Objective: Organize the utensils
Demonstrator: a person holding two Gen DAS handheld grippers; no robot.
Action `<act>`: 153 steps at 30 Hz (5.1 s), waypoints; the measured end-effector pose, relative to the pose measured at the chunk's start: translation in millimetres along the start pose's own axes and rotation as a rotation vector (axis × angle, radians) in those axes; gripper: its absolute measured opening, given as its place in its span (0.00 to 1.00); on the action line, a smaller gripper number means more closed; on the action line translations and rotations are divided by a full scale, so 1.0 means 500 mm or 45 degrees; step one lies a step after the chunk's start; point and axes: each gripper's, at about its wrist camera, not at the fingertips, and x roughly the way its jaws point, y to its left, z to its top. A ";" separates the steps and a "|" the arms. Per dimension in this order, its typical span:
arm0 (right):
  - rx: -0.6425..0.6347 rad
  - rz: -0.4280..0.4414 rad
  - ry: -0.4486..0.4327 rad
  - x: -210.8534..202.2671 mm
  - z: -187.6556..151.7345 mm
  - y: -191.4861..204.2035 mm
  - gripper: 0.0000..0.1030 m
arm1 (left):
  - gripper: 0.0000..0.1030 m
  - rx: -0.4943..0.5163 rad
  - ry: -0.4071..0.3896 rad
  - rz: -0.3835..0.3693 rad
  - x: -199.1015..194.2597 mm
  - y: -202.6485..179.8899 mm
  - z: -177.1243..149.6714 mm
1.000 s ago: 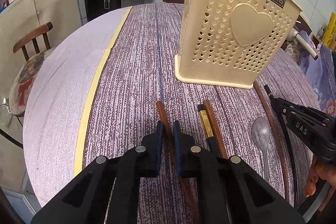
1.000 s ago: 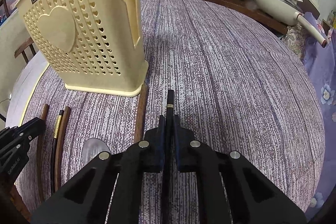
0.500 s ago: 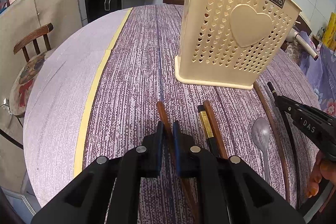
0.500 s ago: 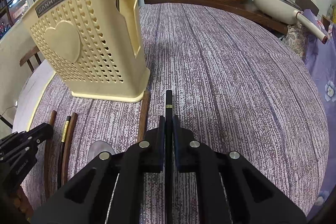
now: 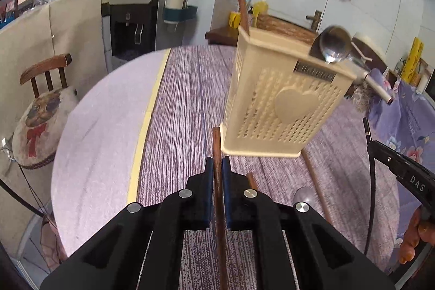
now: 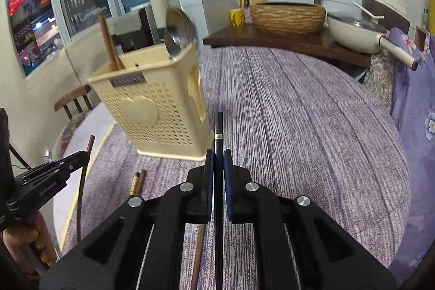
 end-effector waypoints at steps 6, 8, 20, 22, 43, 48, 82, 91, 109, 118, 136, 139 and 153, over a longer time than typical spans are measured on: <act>0.012 0.080 -0.082 -0.080 0.023 -0.004 0.08 | 0.07 0.002 -0.111 -0.055 -0.069 -0.012 0.027; -0.001 0.091 -0.105 -0.104 0.030 -0.003 0.08 | 0.07 0.010 -0.152 -0.077 -0.095 -0.018 0.037; -0.039 0.143 -0.171 -0.185 0.046 0.002 0.08 | 0.07 0.043 -0.263 -0.117 -0.160 -0.032 0.070; -0.045 0.145 -0.174 -0.189 0.047 0.003 0.08 | 0.07 0.048 -0.268 -0.114 -0.164 -0.032 0.068; -0.093 0.222 -0.320 -0.253 0.177 0.070 0.08 | 0.07 0.070 -0.394 -0.193 -0.246 -0.036 0.188; -0.133 0.168 -0.452 -0.290 0.276 0.119 0.08 | 0.07 0.042 -0.506 -0.203 -0.300 -0.048 0.292; -0.081 0.009 -0.366 -0.027 0.233 0.112 0.17 | 0.09 -0.031 -0.282 -0.079 -0.029 -0.043 0.216; -0.108 -0.015 -0.487 -0.122 0.170 0.099 0.67 | 0.75 0.017 -0.348 -0.108 -0.103 -0.032 0.147; -0.041 -0.126 0.028 -0.031 -0.100 0.013 0.72 | 0.77 -0.061 0.069 -0.080 -0.025 0.050 -0.084; -0.069 -0.166 0.163 0.013 -0.177 0.026 0.70 | 0.57 0.008 0.164 -0.123 -0.004 0.012 -0.131; -0.152 -0.167 0.271 0.033 -0.200 0.050 0.07 | 0.49 0.109 0.216 -0.119 0.014 -0.036 -0.151; -0.147 -0.162 0.278 0.018 -0.207 0.037 0.07 | 0.48 0.111 0.226 -0.117 0.019 -0.042 -0.153; -0.121 -0.173 0.287 -0.046 -0.251 0.000 0.07 | 0.40 0.171 0.211 -0.022 0.028 -0.071 -0.153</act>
